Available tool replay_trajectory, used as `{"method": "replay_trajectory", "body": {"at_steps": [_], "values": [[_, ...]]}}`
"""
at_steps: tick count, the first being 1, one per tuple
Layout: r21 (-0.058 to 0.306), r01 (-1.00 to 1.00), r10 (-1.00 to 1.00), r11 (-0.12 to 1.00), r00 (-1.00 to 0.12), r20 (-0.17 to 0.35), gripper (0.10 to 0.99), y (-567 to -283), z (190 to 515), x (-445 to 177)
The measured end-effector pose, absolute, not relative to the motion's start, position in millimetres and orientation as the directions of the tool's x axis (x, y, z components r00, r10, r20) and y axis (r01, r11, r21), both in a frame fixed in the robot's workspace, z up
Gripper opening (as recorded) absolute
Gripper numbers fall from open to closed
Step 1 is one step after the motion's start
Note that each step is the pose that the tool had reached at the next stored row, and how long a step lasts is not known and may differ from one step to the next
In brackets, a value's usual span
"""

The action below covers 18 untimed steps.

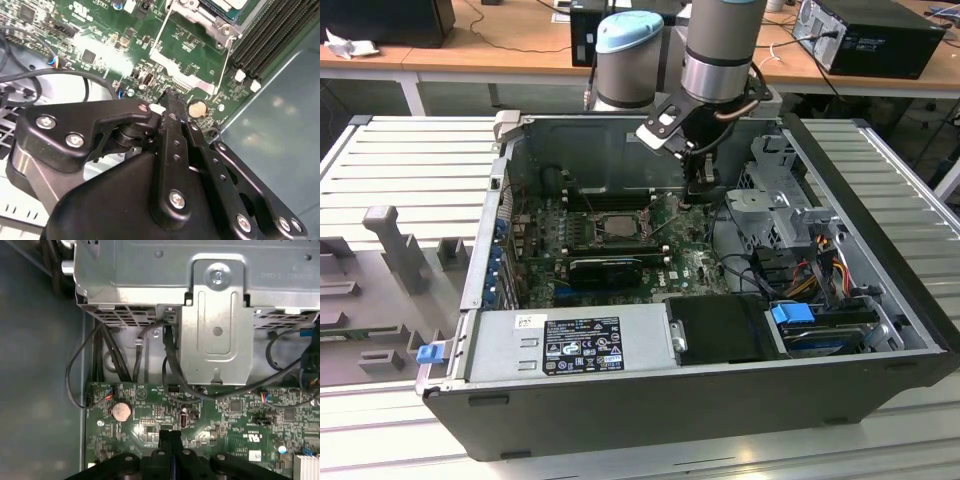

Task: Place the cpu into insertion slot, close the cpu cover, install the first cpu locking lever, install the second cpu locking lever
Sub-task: 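Close the cpu cover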

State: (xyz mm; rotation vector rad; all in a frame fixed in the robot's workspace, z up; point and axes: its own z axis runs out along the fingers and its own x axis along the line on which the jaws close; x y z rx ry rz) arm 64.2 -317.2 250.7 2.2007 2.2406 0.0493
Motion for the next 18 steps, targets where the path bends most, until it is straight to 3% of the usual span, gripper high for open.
{"method": "replay_trajectory", "body": {"at_steps": [18], "values": [[0.021, 0.999, 0.999, 0.026, -0.026, 0.021, 0.106, -316.9, 248.1, 23.5]]}}
